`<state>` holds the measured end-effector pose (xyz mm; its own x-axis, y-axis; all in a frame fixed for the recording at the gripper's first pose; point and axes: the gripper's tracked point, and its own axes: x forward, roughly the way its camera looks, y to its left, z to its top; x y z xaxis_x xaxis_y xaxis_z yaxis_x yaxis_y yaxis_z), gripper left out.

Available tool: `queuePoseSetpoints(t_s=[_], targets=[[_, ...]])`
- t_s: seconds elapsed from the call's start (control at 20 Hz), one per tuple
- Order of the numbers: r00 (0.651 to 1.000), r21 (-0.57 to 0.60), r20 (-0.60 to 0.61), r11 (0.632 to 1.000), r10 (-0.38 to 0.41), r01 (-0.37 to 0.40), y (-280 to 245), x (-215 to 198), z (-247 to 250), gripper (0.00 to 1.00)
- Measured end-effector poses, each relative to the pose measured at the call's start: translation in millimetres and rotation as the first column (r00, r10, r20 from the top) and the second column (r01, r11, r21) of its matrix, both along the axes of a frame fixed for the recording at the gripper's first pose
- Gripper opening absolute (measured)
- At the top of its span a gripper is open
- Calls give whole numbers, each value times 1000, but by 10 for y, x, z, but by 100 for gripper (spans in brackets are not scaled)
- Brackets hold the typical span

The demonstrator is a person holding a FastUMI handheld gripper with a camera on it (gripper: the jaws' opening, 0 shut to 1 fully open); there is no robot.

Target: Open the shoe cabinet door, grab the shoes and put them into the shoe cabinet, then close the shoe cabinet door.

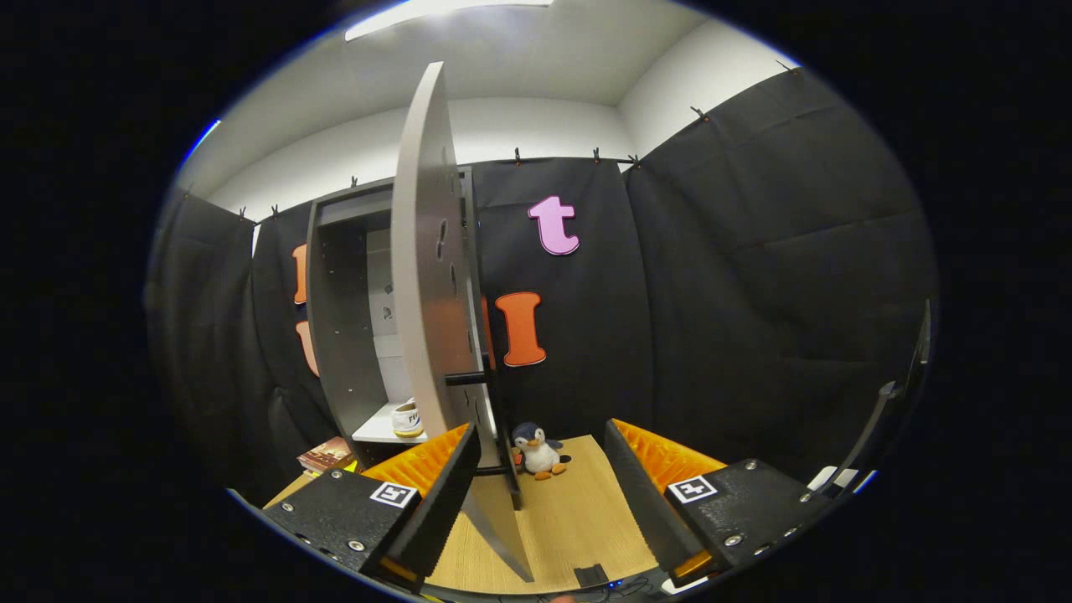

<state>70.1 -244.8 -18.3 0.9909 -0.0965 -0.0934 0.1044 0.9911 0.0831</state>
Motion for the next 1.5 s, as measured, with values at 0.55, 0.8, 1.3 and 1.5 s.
queuePoseSetpoints(t_s=[0.55,0.8,1.3,1.5], targets=[[996,-20,-10,996,87,-88,133,294,-24,94],[992,-3,-7,992,122,-122,318,282,-32,91],[977,-1,3,977,215,-215,796,313,-32,91],[966,3,8,966,260,-260,1029,348,-30,91]])
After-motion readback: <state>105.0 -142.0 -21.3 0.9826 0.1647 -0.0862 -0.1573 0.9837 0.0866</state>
